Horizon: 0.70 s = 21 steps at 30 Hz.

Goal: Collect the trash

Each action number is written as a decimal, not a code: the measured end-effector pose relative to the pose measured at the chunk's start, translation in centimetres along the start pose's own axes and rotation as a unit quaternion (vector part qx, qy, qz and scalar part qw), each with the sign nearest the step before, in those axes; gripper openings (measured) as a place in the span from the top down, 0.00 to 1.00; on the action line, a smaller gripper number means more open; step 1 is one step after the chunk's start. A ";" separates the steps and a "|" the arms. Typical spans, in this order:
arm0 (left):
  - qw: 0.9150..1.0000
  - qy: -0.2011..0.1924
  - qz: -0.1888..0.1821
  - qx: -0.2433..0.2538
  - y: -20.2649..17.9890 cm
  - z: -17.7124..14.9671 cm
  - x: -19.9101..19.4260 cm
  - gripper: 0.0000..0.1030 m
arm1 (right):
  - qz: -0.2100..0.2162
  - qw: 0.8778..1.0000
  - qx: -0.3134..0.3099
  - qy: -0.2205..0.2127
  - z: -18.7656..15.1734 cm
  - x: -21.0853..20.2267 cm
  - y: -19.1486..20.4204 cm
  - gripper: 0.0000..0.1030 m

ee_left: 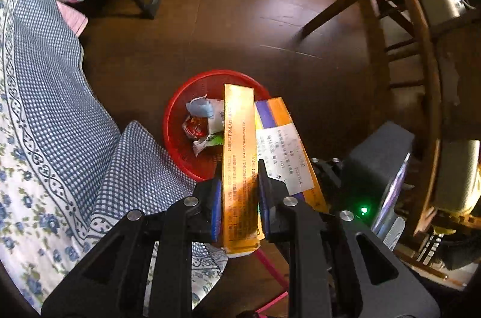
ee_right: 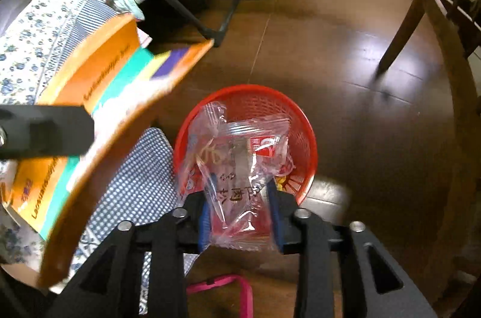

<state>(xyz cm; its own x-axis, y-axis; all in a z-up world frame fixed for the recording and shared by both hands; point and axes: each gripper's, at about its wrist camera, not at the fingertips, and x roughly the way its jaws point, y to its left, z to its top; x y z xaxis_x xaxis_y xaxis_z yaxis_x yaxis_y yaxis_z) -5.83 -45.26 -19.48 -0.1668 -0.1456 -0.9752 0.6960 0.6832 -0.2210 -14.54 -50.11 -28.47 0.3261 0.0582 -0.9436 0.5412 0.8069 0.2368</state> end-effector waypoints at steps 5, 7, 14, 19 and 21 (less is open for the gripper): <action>0.999 -0.024 0.023 -0.003 0.4 0.3 -0.3 0.34 | -0.007 1.000 -0.002 0.006 -0.3 1.2 0.3 0.44; 1.000 -0.021 0.020 -0.001 0.2 0.2 -0.3 0.34 | -0.009 1.000 -0.003 0.010 -0.5 1.2 0.4 0.44; 0.998 -0.041 0.037 0.016 -0.8 -0.6 -1.6 0.32 | -0.026 0.999 -0.015 0.018 -1.7 0.1 0.5 0.37; 0.996 -0.075 0.043 0.020 -1.6 -1.4 -3.6 0.24 | -0.030 0.999 -0.023 0.006 -3.0 -2.0 0.8 0.32; 0.995 -0.087 0.049 0.023 -1.8 -1.6 -4.2 0.23 | -0.035 0.999 -0.024 -0.002 -3.3 -3.0 0.7 0.32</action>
<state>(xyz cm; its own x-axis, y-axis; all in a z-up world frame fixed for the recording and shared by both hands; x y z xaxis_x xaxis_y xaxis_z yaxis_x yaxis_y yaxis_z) -7.53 -44.70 -14.92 0.0244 -0.2044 -0.9786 0.7345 0.6677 -0.1211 -17.65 -47.78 -26.26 0.2917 -0.0021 -0.9565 0.5247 0.8365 0.1581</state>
